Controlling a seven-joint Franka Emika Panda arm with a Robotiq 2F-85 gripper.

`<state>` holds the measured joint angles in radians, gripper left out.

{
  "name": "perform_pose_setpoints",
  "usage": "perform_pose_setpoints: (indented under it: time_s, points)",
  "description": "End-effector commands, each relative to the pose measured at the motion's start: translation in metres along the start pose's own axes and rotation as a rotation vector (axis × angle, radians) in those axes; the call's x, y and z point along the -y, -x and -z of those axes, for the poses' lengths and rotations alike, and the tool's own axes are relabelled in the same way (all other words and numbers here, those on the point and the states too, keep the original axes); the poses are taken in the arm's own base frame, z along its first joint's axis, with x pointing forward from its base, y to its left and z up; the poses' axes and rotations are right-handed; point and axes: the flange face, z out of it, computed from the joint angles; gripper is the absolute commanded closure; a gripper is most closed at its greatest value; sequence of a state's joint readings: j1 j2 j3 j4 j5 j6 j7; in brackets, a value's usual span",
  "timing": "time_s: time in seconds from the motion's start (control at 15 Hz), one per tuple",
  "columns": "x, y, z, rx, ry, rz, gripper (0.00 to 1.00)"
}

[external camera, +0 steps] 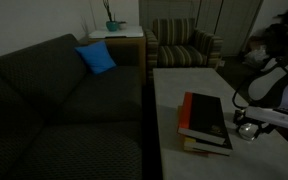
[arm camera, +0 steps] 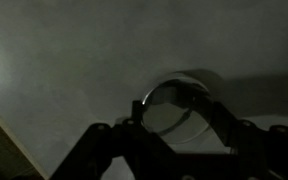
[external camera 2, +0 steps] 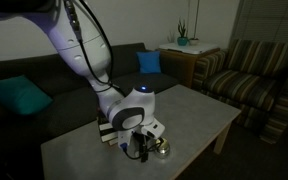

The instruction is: Put the lid of the silver thing on the table

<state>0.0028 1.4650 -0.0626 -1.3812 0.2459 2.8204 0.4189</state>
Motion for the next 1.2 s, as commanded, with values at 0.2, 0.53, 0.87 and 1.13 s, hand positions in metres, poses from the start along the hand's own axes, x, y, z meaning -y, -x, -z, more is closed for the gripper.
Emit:
perform_pose_setpoints:
  time_s: [0.2, 0.53, 0.87, 1.13]
  points:
    - [0.011, 0.008, -0.001, 0.009, -0.060, 0.152, 0.56]
    - [0.017, 0.015, -0.002, 0.021, -0.069, 0.189, 0.08]
    - [0.016, 0.016, -0.003, 0.001, -0.080, 0.203, 0.00]
    - [0.020, 0.020, -0.003, -0.049, -0.102, 0.256, 0.00]
